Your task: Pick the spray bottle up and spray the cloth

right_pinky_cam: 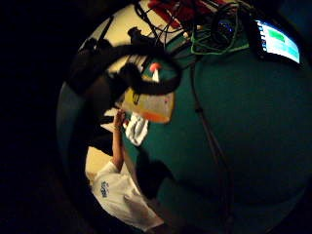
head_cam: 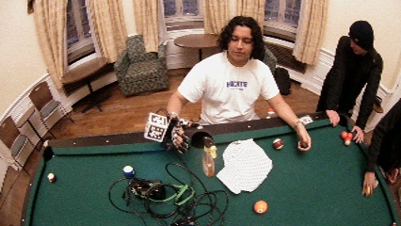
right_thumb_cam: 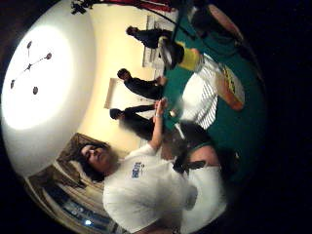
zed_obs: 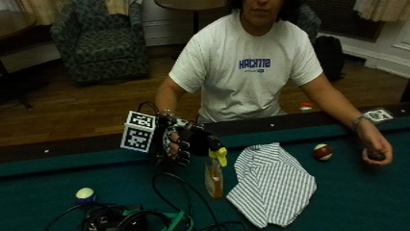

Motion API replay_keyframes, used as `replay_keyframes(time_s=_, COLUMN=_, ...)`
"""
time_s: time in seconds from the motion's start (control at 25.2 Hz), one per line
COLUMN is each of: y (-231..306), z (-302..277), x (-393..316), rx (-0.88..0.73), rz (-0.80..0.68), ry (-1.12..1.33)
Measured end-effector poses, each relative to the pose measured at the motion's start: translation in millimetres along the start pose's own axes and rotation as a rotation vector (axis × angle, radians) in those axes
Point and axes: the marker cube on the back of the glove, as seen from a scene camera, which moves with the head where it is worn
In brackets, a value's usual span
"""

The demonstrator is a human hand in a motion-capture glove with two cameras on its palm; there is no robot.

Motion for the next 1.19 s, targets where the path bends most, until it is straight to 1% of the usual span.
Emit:
replay_keyframes(time_s=0.16, y=-14, z=11, x=11, rx=0.155, rz=0.004, ry=-0.077)
replay_keyframes(time_s=0.4, y=-38, z=24, x=12, rx=0.332, rz=0.012, ry=-0.171)
replay_keyframes(time_s=0.55, y=-47, z=27, x=14, rx=0.392, rz=0.01, ry=-0.225)
replay_keyframes(time_s=0.71, y=-50, z=33, x=12, rx=0.347, rz=0.003, ry=-0.246)
replay_keyframes(time_s=0.91, y=-40, z=35, x=5, rx=0.261, rz=-0.003, ry=-0.189)
replay_keyframes(time_s=1.07, y=-35, z=35, x=-5, rx=0.132, rz=-0.013, ry=-0.09)
replay_keyframes(time_s=1.19, y=-37, z=39, x=-10, rx=0.022, rz=0.012, ry=-0.022)
